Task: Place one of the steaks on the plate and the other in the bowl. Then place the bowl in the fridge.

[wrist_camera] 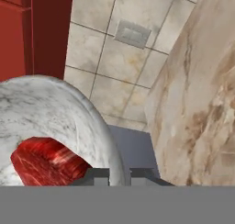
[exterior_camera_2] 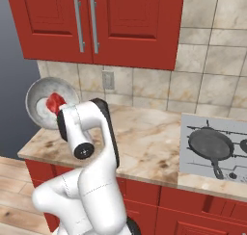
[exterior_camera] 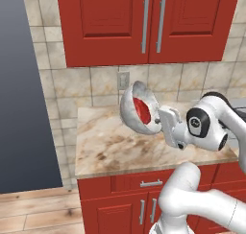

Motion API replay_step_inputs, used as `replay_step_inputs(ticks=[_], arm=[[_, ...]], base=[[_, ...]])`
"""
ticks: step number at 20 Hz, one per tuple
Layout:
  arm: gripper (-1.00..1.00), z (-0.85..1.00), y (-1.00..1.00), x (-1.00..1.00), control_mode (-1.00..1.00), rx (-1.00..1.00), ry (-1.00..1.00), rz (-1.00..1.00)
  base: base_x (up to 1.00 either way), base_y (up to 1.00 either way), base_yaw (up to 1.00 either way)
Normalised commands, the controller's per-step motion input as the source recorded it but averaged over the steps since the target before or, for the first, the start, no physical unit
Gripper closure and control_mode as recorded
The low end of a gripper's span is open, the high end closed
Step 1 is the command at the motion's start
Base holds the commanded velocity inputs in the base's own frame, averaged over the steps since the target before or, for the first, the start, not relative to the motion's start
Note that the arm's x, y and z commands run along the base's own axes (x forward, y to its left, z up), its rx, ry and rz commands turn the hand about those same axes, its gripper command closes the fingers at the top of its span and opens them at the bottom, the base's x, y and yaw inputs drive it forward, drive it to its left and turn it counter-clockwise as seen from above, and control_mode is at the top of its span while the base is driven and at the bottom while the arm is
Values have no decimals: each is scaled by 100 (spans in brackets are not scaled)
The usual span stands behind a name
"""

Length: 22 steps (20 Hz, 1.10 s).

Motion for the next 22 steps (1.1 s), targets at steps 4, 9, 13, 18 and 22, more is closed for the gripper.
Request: replay_step_inputs(ticks=[4, 9, 13, 18, 22], arm=[[100, 100, -64, -89, -100, -24, 17, 2], [100, 93, -85, -90, -100, -29, 21, 1], [100, 73, -55, -14, -100, -25, 55, 0], [100, 38, -42, 2, -100, -32, 80, 0], [100, 65, -74, -12, -100, -19, 68, 0]], base=[[0, 0, 0], [0, 0, 0], [0, 0, 0], [0, 0, 0], [0, 0, 0]])
